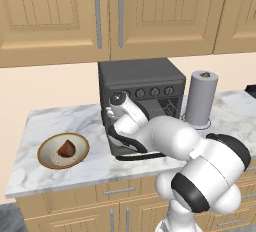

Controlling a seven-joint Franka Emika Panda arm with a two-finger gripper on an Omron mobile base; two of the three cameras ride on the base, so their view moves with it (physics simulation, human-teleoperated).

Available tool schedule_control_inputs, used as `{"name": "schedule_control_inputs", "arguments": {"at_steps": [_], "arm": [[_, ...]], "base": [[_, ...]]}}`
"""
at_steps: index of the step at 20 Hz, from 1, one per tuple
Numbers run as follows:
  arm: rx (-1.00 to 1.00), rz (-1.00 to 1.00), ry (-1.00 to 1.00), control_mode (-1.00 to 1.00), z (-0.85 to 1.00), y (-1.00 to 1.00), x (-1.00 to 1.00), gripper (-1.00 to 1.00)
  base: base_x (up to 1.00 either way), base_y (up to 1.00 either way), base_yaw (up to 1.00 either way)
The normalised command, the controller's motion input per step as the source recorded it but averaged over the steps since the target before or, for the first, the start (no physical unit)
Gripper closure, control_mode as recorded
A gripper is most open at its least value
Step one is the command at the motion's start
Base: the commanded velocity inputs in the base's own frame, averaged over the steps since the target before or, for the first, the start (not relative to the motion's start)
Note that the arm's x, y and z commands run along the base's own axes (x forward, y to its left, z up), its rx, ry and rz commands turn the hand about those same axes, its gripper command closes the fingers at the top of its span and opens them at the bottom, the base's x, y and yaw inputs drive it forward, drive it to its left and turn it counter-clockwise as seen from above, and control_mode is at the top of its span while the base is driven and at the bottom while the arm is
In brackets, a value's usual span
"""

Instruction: Pick up the heated bread from the toaster oven and place it in the bowl. Then move the bread bowl to the dining counter.

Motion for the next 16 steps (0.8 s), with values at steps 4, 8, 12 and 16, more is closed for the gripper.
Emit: {"name": "schedule_control_inputs", "arguments": {"at_steps": [4, 8, 12, 16], "arm": [[0.0, 0.0, 0.0, -1.0, 0.0, 0.0, 0.0, -1.0], [0.0, 0.0, 0.0, -1.0, 0.0, 0.0, 0.0, -1.0], [0.0, 0.0, 0.0, -1.0, 0.0, 0.0, 0.0, -1.0], [0.0, 0.0, 0.0, -1.0, 0.0, 0.0, 0.02, -1.0]], "base": [[0.0, 0.0, 0.0], [0.0, 0.0, 0.0], [0.0, 0.0, 0.0], [0.0, 0.0, 0.0]]}}
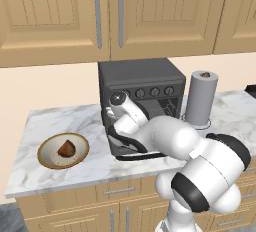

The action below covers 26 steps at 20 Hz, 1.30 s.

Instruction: Pick up the heated bread from the toaster oven and place it in the bowl. Then move the bread bowl to the dining counter.

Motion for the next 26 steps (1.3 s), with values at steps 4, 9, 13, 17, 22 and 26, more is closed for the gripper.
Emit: {"name": "schedule_control_inputs", "arguments": {"at_steps": [4, 9, 13, 17, 22, 26], "arm": [[0.0, 0.0, 0.0, -1.0, 0.0, -0.01, 0.02, -1.0], [0.0, 0.0, 0.0, -1.0, -0.01, 0.0, 0.01, -1.0], [0.0, 0.0, 0.0, -1.0, 0.0, -0.01, 0.0, -1.0], [0.0, 0.0, 0.0, -1.0, 0.0, 0.0, 0.0, 1.0], [0.0, 0.0, 0.0, -1.0, 0.0, 0.0, 0.0, 1.0], [0.0, 0.0, 0.0, -1.0, 0.0, 0.0, -0.01, 1.0]], "base": [[0.0, 0.0, 0.0], [0.0, 0.0, 0.0], [0.0, 0.0, 0.0], [0.0, 0.0, 0.0], [0.0, 0.0, 0.0], [0.0, 0.0, 0.0]]}}
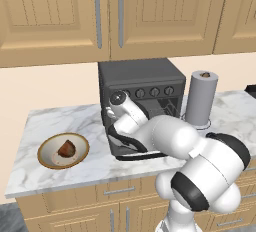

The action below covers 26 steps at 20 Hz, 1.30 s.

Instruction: Pick up the heated bread from the toaster oven and place it in the bowl. Then move the bread bowl to the dining counter.

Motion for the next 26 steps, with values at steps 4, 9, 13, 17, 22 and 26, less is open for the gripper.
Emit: {"name": "schedule_control_inputs", "arguments": {"at_steps": [4, 9, 13, 17, 22, 26], "arm": [[0.0, 0.0, -0.01, -1.0, 0.0, 0.0, -0.17, 1.0], [0.0, 0.0, -0.05, -1.0, 0.0, 0.0, -0.38, 1.0], [0.0, 0.0, -0.08, -1.0, 0.0, 0.0, -0.47, 1.0], [0.0, 0.0, -0.08, -1.0, 0.06, 0.0, -0.67, 1.0], [0.0, 0.0, -0.02, -1.0, 0.34, 0.0, -0.72, 1.0], [0.0, 0.06, 0.01, -1.0, 0.57, 0.14, -0.63, 1.0]], "base": [[0.0, 0.0, 0.0], [0.0, 0.0, 0.0], [0.0, 0.0, 0.0], [0.0, 0.0, 0.0], [0.0, 0.0, 0.0], [0.0, 0.0, 0.0]]}}
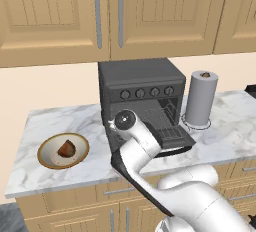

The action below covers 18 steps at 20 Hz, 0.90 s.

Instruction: Pick up the heated bread from the toaster oven and place it in the bowl. Then move the bread bowl to the dining counter.

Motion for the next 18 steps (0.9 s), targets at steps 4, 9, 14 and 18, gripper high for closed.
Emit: {"name": "schedule_control_inputs", "arguments": {"at_steps": [4, 9, 14, 18], "arm": [[0.0, 0.06, 0.15, -1.0, 0.74, 0.34, -0.25, 1.0], [0.0, 0.22, 0.2, -1.0, 0.55, 0.57, 0.0, 1.0], [0.0, 0.33, 0.18, -1.0, 0.18, 0.79, 0.0, 1.0], [0.0, 0.31, 0.09, -1.0, -0.17, 0.88, 0.01, 1.0]], "base": [[0.0, 0.0, 0.0], [0.0, 0.0, 0.0], [0.0, 0.0, 0.0], [0.0, 0.0, 0.0]]}}
